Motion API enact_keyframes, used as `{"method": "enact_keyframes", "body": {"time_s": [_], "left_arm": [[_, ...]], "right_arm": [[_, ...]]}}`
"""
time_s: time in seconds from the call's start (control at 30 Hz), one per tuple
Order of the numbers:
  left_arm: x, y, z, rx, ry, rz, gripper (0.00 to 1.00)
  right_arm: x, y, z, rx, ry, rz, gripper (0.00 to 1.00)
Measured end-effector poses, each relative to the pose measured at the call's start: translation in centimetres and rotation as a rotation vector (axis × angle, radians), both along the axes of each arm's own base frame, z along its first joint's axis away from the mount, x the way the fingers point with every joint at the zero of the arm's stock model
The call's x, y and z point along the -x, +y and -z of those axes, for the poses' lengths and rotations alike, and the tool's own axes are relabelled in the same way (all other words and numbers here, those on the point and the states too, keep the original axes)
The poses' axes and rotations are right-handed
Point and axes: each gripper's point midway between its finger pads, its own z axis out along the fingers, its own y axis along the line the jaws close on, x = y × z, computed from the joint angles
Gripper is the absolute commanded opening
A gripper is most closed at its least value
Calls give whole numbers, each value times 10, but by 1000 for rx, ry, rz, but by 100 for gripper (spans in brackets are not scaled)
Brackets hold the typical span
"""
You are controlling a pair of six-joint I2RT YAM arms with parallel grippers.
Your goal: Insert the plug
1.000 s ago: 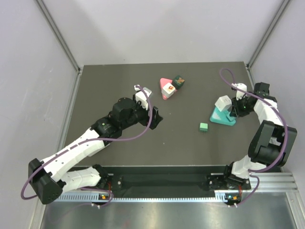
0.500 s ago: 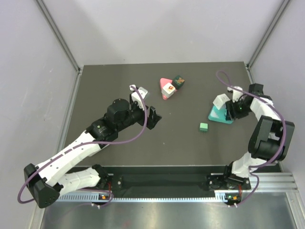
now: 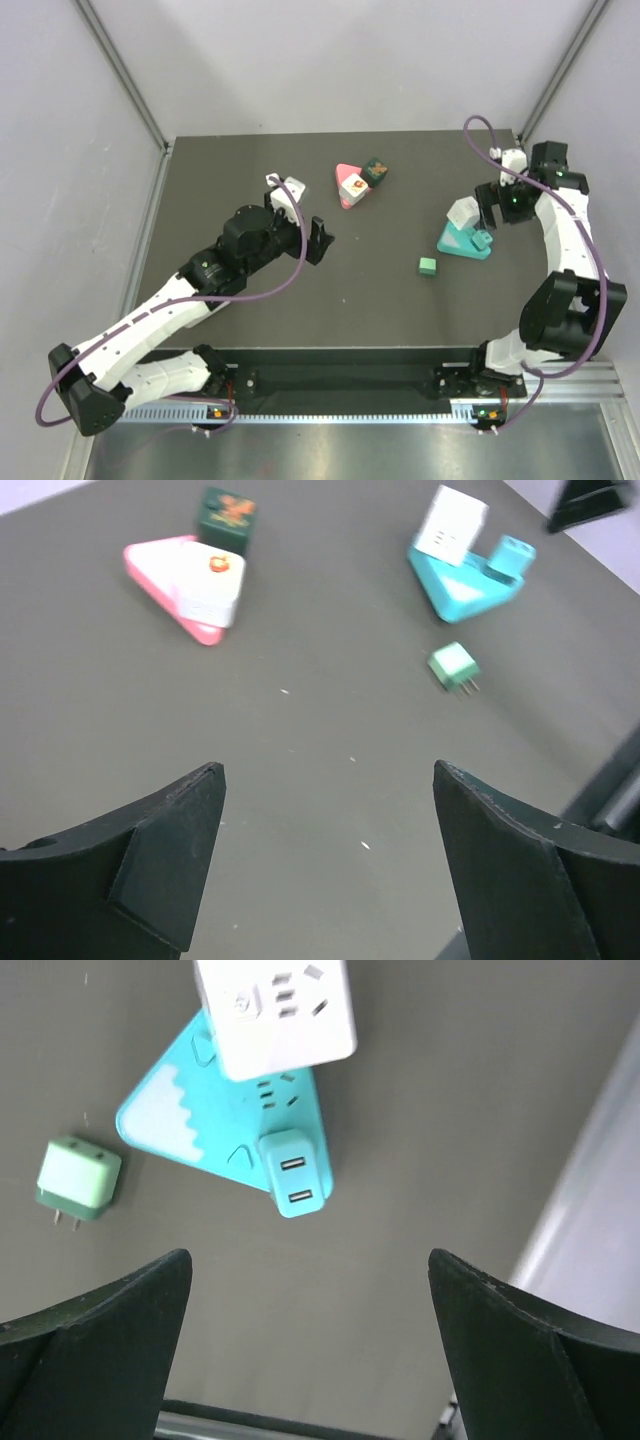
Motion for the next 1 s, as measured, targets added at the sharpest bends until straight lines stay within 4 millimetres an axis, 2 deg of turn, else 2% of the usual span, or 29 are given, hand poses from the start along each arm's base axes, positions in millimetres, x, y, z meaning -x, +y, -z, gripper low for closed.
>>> {"method": "enact_keyframes", "body": {"time_s": [0.1, 0.2, 0.33, 0.4, 0.5, 0.6, 0.7, 0.83, 0.93, 1.0], "left_arm": [[-9, 9, -4, -5, -6, -80, 89], [-25, 19, -9, -38, 9, -183, 88], [-54, 38, -6, -112, 45, -329, 82], [-71, 57, 6, -154, 87, -410, 81], [-93, 106, 32, -209, 192, -594, 81], [-97, 161, 51, -198, 294, -813, 80], [-87, 213, 69, -100, 389, -1032, 78], [-49, 276, 110, -1, 576, -1356, 82], [-17, 305, 139, -16, 688, -1552, 84], [2, 323, 159, -41, 748, -1662, 81]], "right_arm": [[-4, 4, -30, 50, -57, 59, 100], [-4, 17, -59, 64, -113, 180, 100], [-18, 49, -102, -128, -211, 327, 100], [-24, 66, -116, -244, -262, 352, 100], [-18, 99, -125, -382, -312, 346, 100], [-7, 132, -130, -473, -331, 289, 100], [-4, 153, -135, -540, -356, 235, 100], [-3, 168, -125, -598, -323, 196, 100], [-1, 178, -117, -640, -289, 162, 100], [1, 185, -112, -664, -263, 139, 100]]}}
